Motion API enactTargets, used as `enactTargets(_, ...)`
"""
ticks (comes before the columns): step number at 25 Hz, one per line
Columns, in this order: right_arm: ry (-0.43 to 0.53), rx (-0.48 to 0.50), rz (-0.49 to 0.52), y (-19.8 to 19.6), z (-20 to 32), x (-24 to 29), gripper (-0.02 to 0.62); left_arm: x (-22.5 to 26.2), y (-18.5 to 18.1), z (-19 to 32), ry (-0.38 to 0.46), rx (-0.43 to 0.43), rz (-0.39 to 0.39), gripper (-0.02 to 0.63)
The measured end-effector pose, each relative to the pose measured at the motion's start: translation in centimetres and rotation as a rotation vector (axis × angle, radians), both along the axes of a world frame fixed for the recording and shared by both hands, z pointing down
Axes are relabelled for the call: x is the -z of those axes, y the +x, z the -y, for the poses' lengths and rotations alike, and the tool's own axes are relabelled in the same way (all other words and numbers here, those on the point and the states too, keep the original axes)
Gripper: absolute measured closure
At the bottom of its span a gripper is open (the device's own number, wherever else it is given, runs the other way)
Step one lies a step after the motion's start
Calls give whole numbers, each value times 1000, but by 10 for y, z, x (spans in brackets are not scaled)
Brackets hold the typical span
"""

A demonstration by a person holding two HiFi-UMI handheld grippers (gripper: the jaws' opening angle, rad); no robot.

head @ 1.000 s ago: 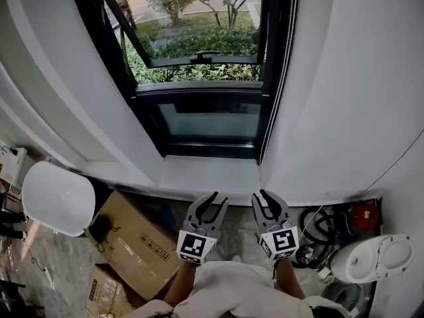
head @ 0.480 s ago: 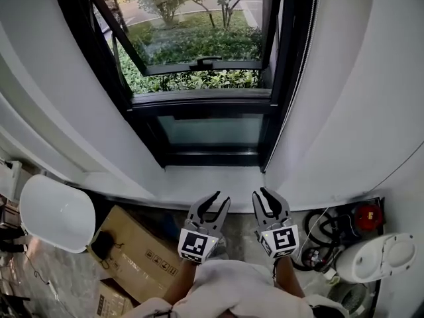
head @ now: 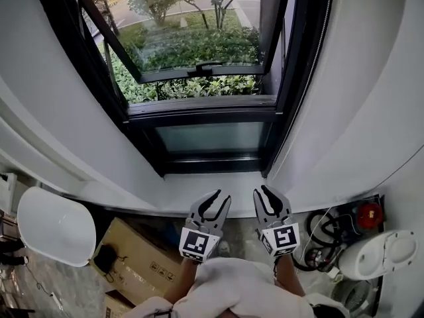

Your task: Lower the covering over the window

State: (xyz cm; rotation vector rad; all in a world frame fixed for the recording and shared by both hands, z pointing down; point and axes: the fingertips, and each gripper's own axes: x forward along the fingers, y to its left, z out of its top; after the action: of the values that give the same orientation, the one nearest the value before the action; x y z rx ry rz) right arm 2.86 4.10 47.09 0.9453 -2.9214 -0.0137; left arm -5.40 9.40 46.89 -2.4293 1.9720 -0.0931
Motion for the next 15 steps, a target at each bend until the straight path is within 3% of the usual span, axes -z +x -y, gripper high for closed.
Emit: enactTargets(15,16,-53,-33,-56,34,-1,518,-1,-65,40,23,-28,-7,486)
